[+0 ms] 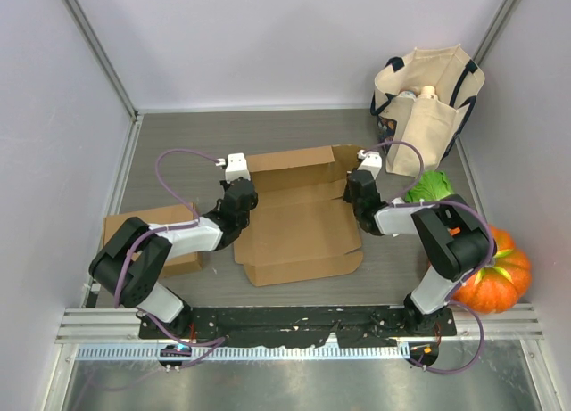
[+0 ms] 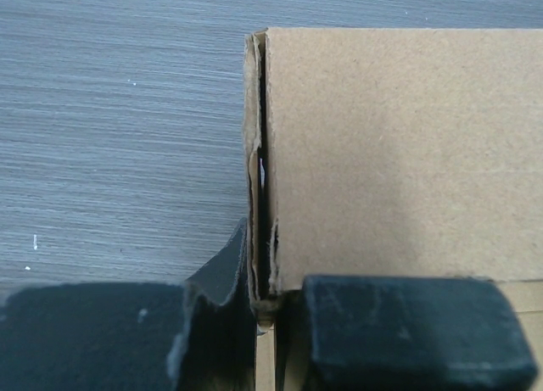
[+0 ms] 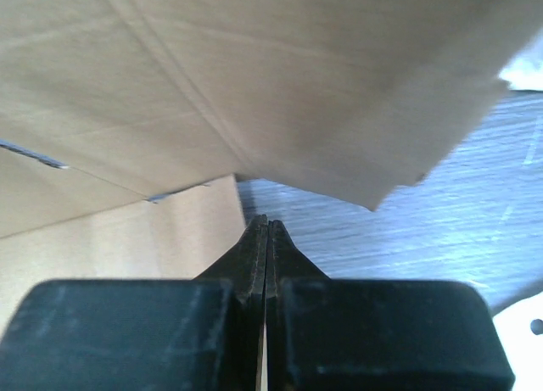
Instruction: Fold the paper box
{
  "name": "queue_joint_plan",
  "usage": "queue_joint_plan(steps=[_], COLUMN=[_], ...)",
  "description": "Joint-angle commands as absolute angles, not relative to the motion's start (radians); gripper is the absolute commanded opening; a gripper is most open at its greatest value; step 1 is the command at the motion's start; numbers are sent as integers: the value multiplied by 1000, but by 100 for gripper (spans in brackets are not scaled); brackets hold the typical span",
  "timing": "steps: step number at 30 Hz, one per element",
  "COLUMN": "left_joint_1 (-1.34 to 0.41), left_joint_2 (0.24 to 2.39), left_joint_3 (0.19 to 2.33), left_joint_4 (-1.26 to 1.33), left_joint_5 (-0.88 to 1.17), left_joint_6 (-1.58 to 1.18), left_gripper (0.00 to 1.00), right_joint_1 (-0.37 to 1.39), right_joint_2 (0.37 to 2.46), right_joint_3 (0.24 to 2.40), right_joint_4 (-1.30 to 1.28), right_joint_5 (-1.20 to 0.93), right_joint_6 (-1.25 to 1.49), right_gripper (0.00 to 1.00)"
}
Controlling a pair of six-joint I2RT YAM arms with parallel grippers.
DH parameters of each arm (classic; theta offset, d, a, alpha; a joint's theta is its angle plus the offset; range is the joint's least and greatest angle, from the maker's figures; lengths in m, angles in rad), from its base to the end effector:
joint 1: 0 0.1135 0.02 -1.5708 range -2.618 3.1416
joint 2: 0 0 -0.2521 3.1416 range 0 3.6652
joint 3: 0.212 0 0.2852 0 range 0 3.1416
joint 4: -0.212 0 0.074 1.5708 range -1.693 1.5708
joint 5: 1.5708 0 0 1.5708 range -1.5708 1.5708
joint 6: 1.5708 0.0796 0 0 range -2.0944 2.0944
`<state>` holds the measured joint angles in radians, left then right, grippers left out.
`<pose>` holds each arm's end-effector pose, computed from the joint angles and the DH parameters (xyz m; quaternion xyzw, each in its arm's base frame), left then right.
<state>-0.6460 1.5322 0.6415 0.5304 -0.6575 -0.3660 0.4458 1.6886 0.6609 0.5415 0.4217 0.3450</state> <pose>0.3171 -0.1782 0.1381 -0.0733 0.7963 -0.0288 0.5997 0.3522 0.1322 0.0877 0.0657 0.8419 0.0290 0.5348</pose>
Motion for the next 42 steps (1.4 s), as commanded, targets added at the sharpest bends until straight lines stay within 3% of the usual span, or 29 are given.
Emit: queue_joint_plan(steps=[1, 11, 21, 31, 34, 38, 40, 42], left_joint_1=[-647, -647, -647, -647, -647, -647, -647, -647], left_joint_2=[1549, 1545, 1540, 1537, 1539, 1545, 1543, 1537], left_joint_3=[652, 660, 655, 655, 657, 652, 649, 646], left_joint_4=[512, 508, 506, 503, 500, 503, 505, 505], left_joint_5=[-641, -637, -626, -627, -629, -630, -634, -652], left_joint_6=[-399, -391, -400, -407, -411, -414, -413, -410], left_gripper=[0, 0, 0, 0, 0, 0, 0, 0], right_joint_1=[446, 436, 459, 529, 529, 520, 499, 476], right_joint_2=[1624, 1695, 1638, 1781, 1816, 1719, 1630, 1484], right_joint_3=[650, 681, 649, 653, 680, 640, 643, 689], right_joint_4=[525, 590, 640, 675, 576, 520, 407, 225], right_joint_5=[522, 282, 189, 198, 227, 232, 252, 267], right_joint_6=[293, 400, 491, 589, 647, 651, 573, 511], right_gripper=[1, 1, 1, 1, 1, 1, 6, 20])
